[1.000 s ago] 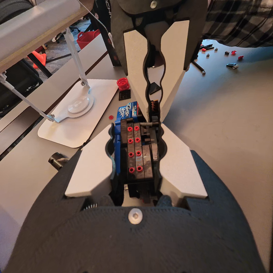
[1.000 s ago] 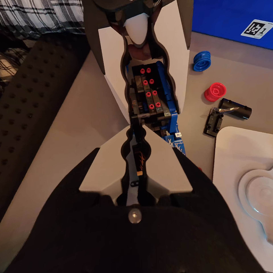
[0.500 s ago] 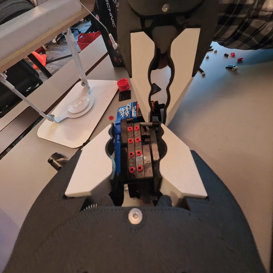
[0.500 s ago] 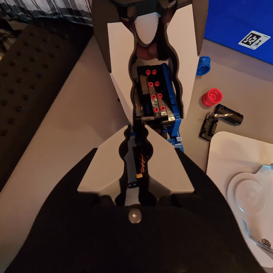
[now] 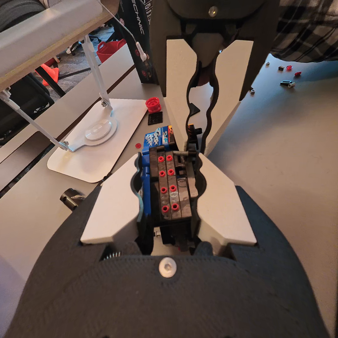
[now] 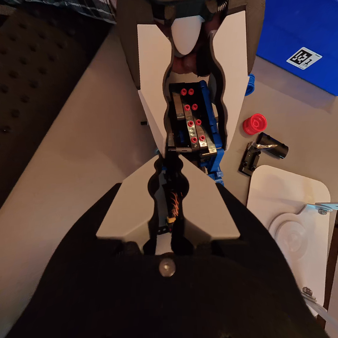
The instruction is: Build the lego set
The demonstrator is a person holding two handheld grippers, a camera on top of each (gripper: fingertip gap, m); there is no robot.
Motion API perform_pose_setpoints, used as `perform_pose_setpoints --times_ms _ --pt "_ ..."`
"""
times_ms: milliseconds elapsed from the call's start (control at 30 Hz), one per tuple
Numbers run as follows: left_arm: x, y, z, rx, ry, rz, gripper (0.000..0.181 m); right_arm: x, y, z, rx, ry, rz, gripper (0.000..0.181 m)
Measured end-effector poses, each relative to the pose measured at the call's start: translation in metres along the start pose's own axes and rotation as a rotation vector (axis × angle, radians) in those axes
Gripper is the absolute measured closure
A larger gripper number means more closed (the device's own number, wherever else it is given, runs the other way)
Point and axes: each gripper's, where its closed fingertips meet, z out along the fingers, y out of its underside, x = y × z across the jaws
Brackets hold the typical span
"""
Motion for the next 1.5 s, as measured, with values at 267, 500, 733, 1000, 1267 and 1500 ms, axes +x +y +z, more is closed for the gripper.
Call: perform_pose_setpoints --times_ms 267,500,733,1000,1267,1500 --pt "-0.001 0.001 -0.001 0.0 -0.006 -0.001 0.126 0.001 0.0 0.001 0.019 -0.016 0.036 0.17" --pt "-0.001 0.0 -0.005 -0.016 -0.024 0.028 0.123 -0.001 -0.003 0.002 0.032 -0.027 0.035 0.171" --pt "-0.003 -0.001 -0.012 -0.03 -0.06 0.068 0.124 -0.001 0.0 0.001 0.021 -0.027 0.036 0.175" --pt "-0.005 -0.001 -0.014 -0.042 -0.096 0.113 0.143 -0.002 0.003 0.002 0.025 -0.051 0.05 0.175" --pt "-0.008 -0.001 -0.009 -0.139 -0.231 0.316 0.157 -0.002 0.005 -0.001 0.031 -0.068 0.079 0.175" --pt "-0.012 0.0 -0.008 -0.173 -0.291 0.369 0.162 0.001 0.008 0.0 0.051 -0.077 0.11 0.175"
